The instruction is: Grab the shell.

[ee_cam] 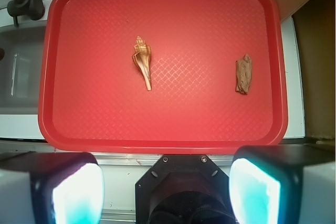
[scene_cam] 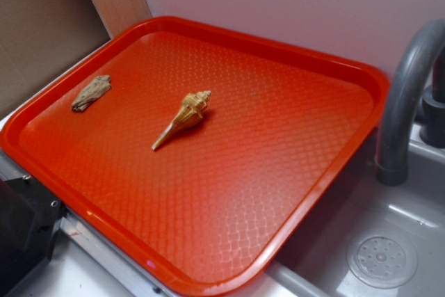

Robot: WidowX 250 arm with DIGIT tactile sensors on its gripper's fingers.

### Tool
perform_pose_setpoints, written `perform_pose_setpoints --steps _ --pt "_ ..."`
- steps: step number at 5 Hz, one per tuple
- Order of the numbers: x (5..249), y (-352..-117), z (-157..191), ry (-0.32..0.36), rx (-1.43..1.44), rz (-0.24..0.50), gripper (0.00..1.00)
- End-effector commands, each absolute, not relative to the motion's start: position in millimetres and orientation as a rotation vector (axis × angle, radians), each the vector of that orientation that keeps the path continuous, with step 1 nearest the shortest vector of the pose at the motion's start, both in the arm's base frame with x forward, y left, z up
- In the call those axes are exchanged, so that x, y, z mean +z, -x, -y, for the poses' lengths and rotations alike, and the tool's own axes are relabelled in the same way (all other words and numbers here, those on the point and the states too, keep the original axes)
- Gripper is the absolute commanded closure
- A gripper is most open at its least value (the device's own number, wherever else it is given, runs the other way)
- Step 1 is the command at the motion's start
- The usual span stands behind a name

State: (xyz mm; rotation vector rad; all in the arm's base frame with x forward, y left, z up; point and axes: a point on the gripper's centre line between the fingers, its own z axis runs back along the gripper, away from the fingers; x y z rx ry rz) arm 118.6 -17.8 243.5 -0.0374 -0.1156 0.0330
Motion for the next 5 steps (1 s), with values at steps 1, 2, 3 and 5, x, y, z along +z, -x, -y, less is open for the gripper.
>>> perform_pose_setpoints --steps 1,2,3,5 --pt "243.5 -118.6 17.8 0.037 0.033 0.116 0.00" --pt "236.7 -150.3 30.3 0.078 0.066 0.142 0.00" --pt "212.0 -187.5 46.1 0.158 0.004 0.146 0.00" --pt "138.9 -233.0 75.6 0.015 -0.058 0.119 0.00"
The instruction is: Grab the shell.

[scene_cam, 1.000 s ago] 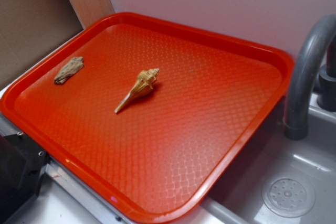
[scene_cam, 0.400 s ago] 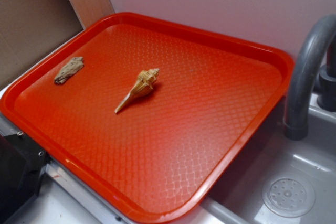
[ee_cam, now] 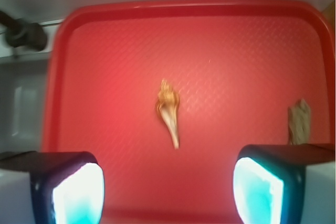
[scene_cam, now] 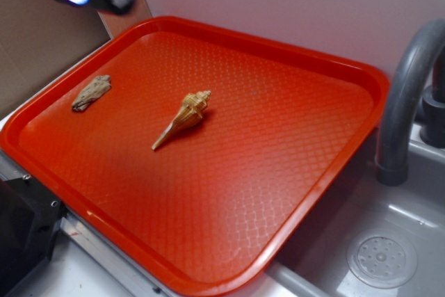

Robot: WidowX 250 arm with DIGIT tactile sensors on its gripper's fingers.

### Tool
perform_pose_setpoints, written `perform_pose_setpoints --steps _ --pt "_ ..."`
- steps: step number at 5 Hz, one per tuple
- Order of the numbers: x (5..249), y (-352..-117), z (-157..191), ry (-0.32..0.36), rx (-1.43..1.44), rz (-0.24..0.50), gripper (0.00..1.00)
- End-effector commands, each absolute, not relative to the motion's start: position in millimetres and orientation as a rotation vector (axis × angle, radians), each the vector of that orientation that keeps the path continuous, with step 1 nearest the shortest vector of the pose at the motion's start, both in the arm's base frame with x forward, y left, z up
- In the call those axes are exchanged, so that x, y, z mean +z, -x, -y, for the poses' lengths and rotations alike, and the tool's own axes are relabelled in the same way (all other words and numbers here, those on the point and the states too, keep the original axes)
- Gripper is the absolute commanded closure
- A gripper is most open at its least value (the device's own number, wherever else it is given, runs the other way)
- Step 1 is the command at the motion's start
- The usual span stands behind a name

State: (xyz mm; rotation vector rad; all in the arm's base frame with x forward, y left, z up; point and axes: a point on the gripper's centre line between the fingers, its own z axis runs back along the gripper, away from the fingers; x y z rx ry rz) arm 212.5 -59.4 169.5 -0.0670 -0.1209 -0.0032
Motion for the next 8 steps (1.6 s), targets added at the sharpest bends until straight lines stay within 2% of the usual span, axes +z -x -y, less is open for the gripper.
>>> perform_pose_setpoints --steps 1,3,4,5,6,7,8 --pt "87.4 -250.1 82.2 -0.069 -0.081 0.057 0.00" --pt "43.2 -256.9 68.3 -0.143 -0.125 0.000 0.00" --pt "34.1 -245.8 57.7 -0.167 -0.142 -0.023 0.00" --pt "26.4 -244.0 49.6 -0.172 -0.139 -0.053 0.00" --pt "21.8 -245.3 52.3 -0.184 -0.150 -0.068 1.00" --pt "19.6 -246.7 52.1 -0.179 -0.156 -0.067 1.00" --pt "16.7 -245.2 51.9 -0.213 -0.162 -0.061 1.00"
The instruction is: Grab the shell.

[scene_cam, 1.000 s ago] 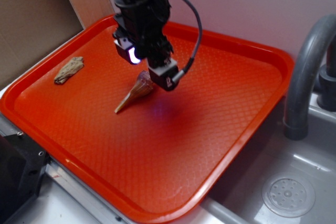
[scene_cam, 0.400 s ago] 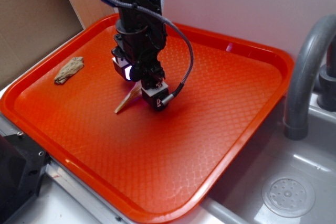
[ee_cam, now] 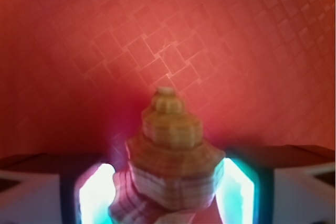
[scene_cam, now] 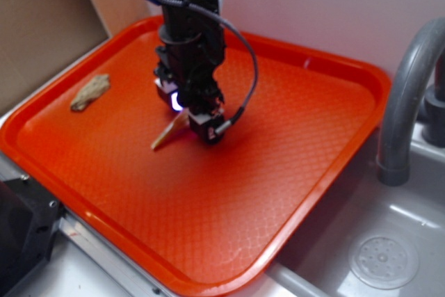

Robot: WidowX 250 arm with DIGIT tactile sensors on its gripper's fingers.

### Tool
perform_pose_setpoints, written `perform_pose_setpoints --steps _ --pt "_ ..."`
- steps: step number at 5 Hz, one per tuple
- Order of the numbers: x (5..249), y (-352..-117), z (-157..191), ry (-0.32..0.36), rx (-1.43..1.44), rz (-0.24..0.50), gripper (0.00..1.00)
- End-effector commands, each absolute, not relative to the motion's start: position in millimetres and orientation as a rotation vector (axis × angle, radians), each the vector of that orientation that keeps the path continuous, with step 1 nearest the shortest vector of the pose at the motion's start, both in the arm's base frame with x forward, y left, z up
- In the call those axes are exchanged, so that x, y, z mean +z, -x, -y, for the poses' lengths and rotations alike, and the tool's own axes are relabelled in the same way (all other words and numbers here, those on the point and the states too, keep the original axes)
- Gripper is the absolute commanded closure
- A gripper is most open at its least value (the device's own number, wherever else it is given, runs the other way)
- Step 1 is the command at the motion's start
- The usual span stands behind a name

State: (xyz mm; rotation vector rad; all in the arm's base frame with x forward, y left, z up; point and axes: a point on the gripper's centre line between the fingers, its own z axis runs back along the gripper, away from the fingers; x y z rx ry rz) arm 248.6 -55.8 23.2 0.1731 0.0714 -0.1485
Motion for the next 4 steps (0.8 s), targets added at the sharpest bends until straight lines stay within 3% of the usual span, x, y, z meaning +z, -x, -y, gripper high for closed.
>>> perform_pose_setpoints --steps 1,2,4 --pt "51.5 -250.4 59.9 -0.174 -0.180 -0.047 1.00" --pt "101.6 -258.5 58.8 -0.174 -0.038 -0.012 1.00" --pt "195.1 -241.3 35.8 -0.110 0.145 0.098 1.00"
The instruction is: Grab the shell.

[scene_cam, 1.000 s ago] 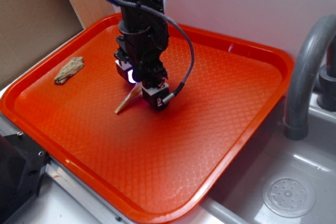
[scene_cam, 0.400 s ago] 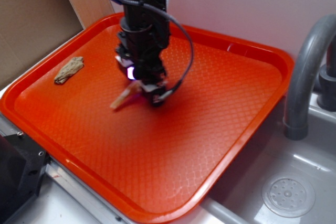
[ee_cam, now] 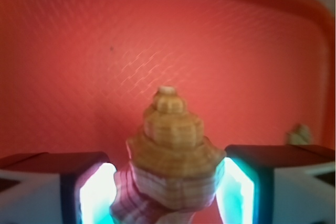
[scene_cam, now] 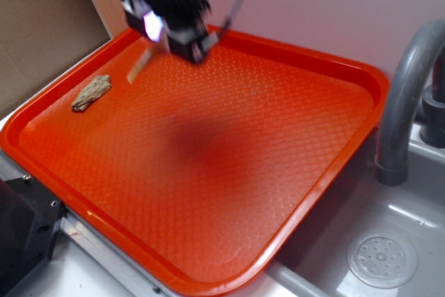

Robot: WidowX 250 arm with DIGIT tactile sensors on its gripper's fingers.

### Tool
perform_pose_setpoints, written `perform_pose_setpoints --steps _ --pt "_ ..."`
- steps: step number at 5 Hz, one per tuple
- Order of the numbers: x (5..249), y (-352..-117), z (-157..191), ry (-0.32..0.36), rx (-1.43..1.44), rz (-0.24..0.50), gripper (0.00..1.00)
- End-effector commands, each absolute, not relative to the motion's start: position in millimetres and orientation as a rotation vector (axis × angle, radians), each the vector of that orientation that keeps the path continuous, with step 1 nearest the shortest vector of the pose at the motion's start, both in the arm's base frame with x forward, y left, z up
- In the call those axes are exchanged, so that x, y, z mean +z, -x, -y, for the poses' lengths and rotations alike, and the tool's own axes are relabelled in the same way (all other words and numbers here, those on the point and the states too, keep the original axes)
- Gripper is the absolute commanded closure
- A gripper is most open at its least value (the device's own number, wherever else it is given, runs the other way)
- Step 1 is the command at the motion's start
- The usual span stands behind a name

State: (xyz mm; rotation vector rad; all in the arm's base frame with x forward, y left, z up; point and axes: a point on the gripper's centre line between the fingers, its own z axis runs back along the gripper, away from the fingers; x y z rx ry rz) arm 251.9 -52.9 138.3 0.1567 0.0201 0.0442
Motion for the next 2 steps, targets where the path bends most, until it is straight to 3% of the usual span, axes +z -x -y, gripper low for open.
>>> perform_pose_setpoints --steps 1,2 --pt "215.8 -224.6 16.9 -0.046 0.209 0.129 1.00" --pt "211.8 -221.4 15.9 -0.038 0.186 0.139 1.00"
